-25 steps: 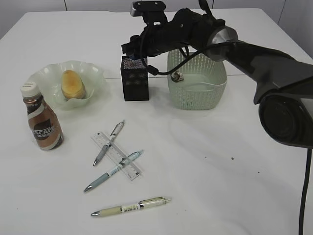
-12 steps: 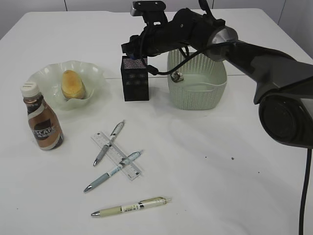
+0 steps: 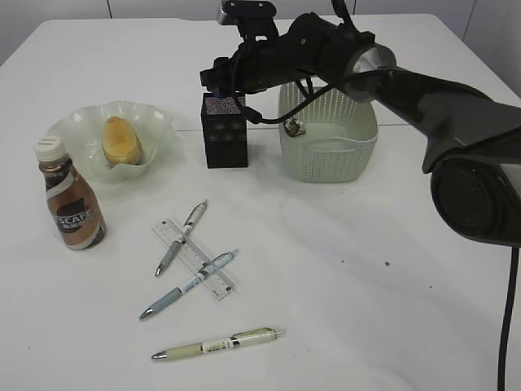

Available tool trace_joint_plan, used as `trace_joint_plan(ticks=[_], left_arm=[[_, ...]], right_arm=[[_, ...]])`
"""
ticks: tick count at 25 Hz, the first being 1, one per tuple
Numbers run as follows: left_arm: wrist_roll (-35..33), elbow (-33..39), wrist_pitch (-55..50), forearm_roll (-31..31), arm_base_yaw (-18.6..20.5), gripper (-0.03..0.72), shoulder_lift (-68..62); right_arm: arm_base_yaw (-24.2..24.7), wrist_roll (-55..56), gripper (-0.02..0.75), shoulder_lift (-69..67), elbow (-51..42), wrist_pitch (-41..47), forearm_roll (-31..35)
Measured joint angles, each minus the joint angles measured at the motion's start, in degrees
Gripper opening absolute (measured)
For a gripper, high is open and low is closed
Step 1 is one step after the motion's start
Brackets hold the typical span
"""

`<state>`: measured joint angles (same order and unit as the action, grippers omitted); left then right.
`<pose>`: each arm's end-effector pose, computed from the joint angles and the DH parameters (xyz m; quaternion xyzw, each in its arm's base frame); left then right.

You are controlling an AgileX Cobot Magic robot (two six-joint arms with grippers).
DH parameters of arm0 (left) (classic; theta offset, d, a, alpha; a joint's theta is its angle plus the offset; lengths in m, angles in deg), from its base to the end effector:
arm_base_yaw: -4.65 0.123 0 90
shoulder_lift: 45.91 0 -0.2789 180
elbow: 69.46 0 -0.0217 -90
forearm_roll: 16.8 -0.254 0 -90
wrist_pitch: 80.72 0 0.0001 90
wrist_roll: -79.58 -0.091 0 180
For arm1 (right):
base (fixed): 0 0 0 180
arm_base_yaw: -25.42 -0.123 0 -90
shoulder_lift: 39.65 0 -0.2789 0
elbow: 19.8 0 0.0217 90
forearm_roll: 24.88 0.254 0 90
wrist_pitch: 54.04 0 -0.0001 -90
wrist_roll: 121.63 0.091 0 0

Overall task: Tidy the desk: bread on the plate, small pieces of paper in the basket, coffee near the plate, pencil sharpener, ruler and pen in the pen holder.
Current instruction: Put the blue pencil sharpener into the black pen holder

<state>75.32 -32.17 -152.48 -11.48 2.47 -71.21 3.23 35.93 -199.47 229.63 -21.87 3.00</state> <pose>0.0279 -0.0091 0.3150 0.0554 0.9190 -0.0392 0.3883 0.5401 0.2448 0.1958 -0.2148 0.8319 0.2095 0.4668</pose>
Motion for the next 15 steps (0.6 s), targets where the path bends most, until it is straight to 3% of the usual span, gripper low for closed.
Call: trace_joint_plan(ticks=[15], left_arm=[[0.0, 0.0, 0.0, 0.53, 0.0, 0.253, 0.0]], right_arm=[[0.22, 0.0, 0.409, 0.0, 0.0, 2.56, 1.78]])
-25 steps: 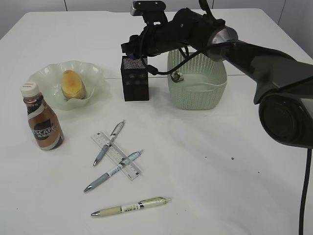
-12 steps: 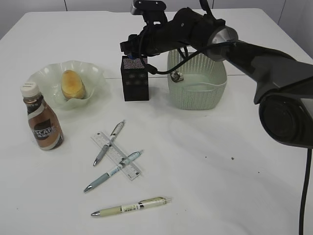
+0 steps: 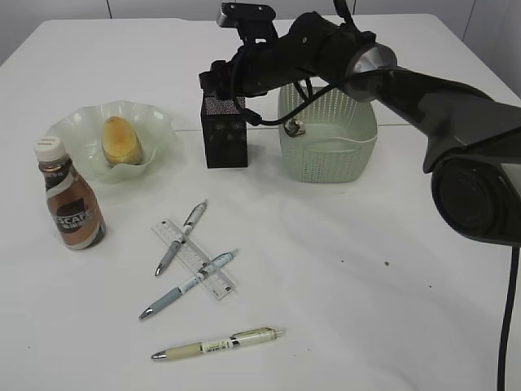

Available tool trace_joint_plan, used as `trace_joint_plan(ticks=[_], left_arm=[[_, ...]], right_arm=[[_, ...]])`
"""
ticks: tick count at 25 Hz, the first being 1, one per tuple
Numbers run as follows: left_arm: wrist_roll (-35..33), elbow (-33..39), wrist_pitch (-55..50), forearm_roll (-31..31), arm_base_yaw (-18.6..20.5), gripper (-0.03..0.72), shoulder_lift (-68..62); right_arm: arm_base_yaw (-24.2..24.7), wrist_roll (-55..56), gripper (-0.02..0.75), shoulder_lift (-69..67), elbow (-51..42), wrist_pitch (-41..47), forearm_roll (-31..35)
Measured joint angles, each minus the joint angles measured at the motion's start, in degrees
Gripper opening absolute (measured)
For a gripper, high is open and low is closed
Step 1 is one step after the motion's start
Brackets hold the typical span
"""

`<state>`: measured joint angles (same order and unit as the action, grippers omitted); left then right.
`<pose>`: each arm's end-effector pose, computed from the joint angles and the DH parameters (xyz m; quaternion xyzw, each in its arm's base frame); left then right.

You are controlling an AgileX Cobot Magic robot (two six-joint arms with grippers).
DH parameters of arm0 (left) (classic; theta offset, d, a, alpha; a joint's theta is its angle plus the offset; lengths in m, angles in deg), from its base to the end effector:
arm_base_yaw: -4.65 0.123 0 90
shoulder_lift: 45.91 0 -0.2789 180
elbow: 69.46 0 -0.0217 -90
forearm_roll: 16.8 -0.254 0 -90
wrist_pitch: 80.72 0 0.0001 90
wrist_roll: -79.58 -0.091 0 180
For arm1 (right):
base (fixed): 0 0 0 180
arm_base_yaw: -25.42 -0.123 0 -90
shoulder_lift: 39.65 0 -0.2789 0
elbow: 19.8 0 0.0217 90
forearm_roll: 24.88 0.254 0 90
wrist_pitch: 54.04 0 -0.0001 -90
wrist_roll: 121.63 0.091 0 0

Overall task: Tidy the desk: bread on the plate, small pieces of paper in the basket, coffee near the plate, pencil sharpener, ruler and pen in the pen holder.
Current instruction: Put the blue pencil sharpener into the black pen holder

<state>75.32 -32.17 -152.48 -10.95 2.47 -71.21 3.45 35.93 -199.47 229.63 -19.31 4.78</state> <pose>0.0278 -0.0099 0.3151 0.0558 0.9188 -0.0438 0.3883 0.5379 0.2447 0.1936 -0.2136 0.8395 0.2245 0.4464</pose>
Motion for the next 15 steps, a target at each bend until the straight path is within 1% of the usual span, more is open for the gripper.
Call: trace_joint_plan(ticks=[5, 11, 15], left_arm=[[0.0, 0.0, 0.0, 0.13, 0.0, 0.253, 0.0], [0.0, 0.0, 0.0, 1.42, 0.0, 0.253, 0.0], [0.0, 0.0, 0.0, 2.32, 0.0, 0.253, 0.0]], right_arm=[[0.56, 0.0, 0.405, 0.42, 0.0, 5.16, 0.0], [2.59, 0.0, 0.401, 4.79, 1.69, 17.12, 0.12], [2.92, 0.45, 0.397, 8.34, 3.5, 27.37, -0.18]])
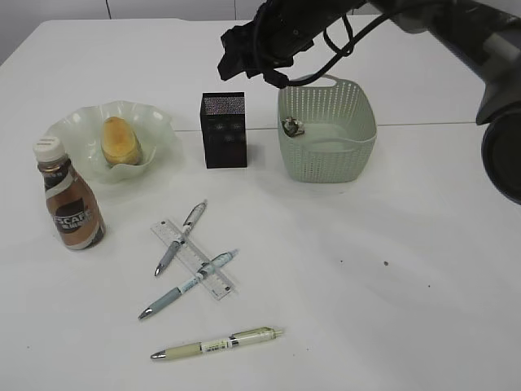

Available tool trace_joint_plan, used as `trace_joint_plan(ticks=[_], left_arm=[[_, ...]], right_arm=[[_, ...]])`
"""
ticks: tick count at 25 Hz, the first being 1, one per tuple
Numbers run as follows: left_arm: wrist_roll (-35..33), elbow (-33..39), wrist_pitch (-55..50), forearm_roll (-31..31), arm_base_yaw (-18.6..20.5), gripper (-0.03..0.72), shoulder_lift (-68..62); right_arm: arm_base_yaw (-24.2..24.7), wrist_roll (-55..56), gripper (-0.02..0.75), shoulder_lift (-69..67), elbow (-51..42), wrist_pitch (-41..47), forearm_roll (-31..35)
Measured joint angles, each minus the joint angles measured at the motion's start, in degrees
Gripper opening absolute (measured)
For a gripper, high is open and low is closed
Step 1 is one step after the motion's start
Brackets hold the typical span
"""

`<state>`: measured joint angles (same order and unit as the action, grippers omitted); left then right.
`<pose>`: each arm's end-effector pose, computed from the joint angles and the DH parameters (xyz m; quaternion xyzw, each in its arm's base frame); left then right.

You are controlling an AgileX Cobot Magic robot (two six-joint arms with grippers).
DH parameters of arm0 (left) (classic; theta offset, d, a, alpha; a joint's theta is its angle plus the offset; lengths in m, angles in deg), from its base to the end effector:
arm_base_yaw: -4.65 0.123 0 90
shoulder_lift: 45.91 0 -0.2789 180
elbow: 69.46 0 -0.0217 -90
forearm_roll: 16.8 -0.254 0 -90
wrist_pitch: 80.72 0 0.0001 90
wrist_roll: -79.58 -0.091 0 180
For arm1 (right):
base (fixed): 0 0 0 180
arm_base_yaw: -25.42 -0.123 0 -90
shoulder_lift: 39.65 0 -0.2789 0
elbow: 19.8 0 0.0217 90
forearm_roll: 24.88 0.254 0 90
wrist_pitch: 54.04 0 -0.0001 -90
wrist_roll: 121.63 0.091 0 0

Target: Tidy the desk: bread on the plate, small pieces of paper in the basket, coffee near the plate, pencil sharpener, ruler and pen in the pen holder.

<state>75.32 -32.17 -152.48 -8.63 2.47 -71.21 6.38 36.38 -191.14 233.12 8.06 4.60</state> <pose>0.0275 -0.0133 0.3155 0.0573 0.9176 -0.0640 0.3882 0.5025 0.2153 0.2675 -0.2850 0.8657 0.2433 0.3318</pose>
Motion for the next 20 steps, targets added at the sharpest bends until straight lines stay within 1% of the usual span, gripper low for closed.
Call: trace_joint_plan(ticks=[2, 4, 8, 13, 16, 20], left_arm=[[0.0, 0.0, 0.13, 0.39, 0.0, 0.253, 0.0], [0.0, 0.0, 1.1, 1.04, 0.0, 0.253, 0.0], [0.0, 0.0, 2.78, 1.55, 0.0, 0.253, 0.0], [0.0, 0.0, 2.94, 0.88, 0.0, 0.253, 0.0], [0.0, 0.0, 2.94, 0.48, 0.0, 0.253, 0.0], [0.0, 0.0, 2.94, 0.35, 0.0, 0.253, 0.0]], right_arm=[[-0.01, 0.27, 0.396, 1.07, 0.55, 5.65, -0.13], [-0.01, 1.84, 0.396, 1.65, 0.66, 8.05, -0.13], [-0.01, 7.89, 0.396, 1.94, 0.66, 9.26, -0.37], [-0.38, 10.59, 0.395, 4.09, 0.66, 9.35, -1.15], [-1.34, 10.96, 0.395, 6.7, -2.13, 9.38, -4.07], [-3.71, 10.99, 0.395, 11.25, -9.76, 9.38, -9.88]])
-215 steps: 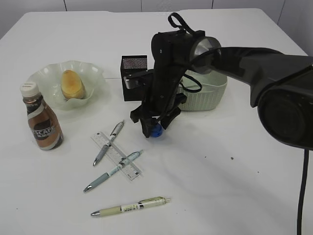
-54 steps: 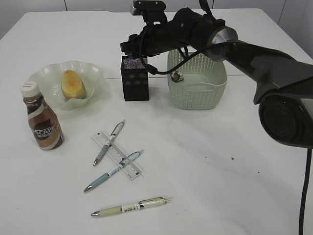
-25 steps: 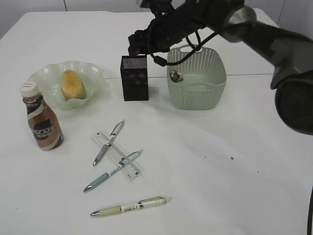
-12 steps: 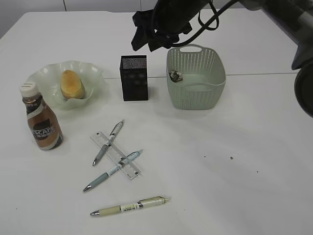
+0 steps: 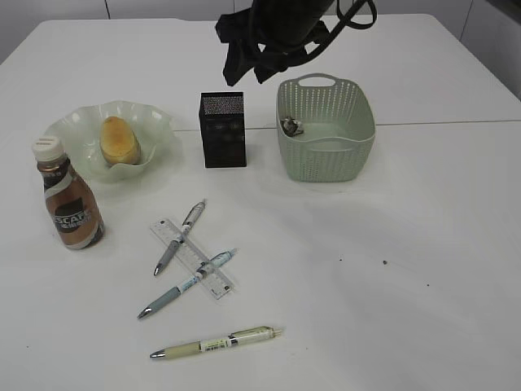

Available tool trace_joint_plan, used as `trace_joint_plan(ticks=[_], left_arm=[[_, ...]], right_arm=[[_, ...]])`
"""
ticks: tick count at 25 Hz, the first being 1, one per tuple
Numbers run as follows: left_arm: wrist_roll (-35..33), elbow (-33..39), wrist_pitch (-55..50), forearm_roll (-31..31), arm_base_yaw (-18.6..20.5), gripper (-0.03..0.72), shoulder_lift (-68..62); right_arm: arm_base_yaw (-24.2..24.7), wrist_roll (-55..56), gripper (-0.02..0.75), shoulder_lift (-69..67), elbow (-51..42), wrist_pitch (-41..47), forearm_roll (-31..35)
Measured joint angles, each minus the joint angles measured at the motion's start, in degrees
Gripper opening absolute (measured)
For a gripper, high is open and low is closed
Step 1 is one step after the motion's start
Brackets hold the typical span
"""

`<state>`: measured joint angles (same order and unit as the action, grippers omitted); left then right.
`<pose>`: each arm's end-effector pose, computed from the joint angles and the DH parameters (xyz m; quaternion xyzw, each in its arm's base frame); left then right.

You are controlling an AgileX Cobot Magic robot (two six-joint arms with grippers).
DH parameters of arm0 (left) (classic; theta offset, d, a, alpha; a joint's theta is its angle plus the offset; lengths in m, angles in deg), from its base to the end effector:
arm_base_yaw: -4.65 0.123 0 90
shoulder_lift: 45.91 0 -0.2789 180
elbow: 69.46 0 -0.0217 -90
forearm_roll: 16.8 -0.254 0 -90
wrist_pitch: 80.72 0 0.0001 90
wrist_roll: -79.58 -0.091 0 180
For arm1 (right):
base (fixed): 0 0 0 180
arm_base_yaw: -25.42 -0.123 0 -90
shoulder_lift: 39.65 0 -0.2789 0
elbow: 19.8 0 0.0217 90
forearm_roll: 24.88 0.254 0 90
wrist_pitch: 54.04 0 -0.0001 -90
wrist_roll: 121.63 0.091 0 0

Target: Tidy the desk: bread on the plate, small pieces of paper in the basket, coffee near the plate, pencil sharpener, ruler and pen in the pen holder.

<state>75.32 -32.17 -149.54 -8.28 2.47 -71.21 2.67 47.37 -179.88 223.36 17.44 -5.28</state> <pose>0.0306 -0.0138 0.3189 0.0551 0.9073 -0.0667 0.4116 0.4530 0.2214 0.3066 -0.2674 0.9101 0.1965 0.2483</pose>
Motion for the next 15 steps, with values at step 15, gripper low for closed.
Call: trace_joint_plan(ticks=[15], left_arm=[[0.0, 0.0, 0.0, 1.38, 0.0, 0.253, 0.0]], right_arm=[[-8.69, 5.3, 0.392, 11.15, -28.51, -0.14, -9.23]])
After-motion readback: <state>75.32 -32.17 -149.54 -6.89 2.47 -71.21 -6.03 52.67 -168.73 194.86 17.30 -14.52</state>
